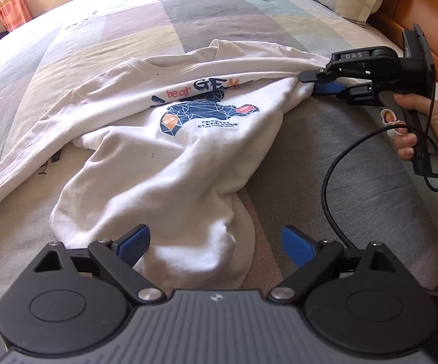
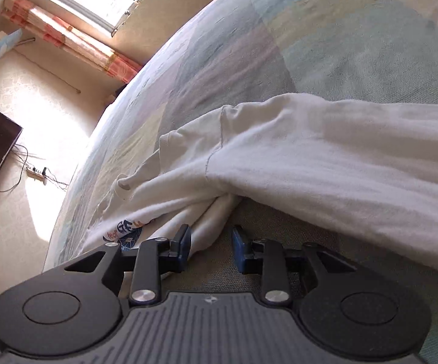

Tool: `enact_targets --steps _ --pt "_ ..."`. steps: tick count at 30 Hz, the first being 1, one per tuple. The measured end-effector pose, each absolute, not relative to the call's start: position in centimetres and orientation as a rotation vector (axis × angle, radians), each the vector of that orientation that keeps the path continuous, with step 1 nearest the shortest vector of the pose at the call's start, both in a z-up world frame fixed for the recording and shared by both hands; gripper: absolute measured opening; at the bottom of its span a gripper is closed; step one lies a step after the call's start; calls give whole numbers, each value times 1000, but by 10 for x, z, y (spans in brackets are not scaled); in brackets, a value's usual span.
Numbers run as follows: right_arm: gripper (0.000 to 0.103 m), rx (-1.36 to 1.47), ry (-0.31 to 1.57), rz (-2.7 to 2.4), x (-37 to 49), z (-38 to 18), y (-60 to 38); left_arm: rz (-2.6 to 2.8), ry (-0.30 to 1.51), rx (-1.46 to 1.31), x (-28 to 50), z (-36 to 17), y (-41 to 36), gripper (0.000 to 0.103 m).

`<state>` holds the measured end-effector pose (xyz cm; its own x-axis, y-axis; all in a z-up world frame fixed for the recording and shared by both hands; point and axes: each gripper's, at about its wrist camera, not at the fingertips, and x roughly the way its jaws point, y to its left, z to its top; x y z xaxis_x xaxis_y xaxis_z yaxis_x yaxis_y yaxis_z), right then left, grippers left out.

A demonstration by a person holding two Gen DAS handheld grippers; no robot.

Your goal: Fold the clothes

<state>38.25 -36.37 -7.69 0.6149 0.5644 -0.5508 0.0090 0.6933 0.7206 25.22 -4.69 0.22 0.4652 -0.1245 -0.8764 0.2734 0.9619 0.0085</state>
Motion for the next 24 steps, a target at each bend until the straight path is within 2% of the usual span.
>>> enact_targets --steps 2,4,6,7,16,24 --pt "35 770 830 328 388 -80 -357 -241 1063 150 250 2 -44 94" --pt "30 743 812 301 390 -79 -349 -237 1057 142 248 2 -40 94" --pt "10 719 831 290 389 -77 -346 -234 1053 131 246 3 -36 94" --pt "9 714 836 288 387 -77 -345 -233 1052 127 246 2 -34 94" --pt "8 693 870 352 331 -53 -345 -243 1044 110 243 -1 -21 94" --pt "9 730 974 391 301 -64 -322 -268 1034 105 246 -3 -11 94"
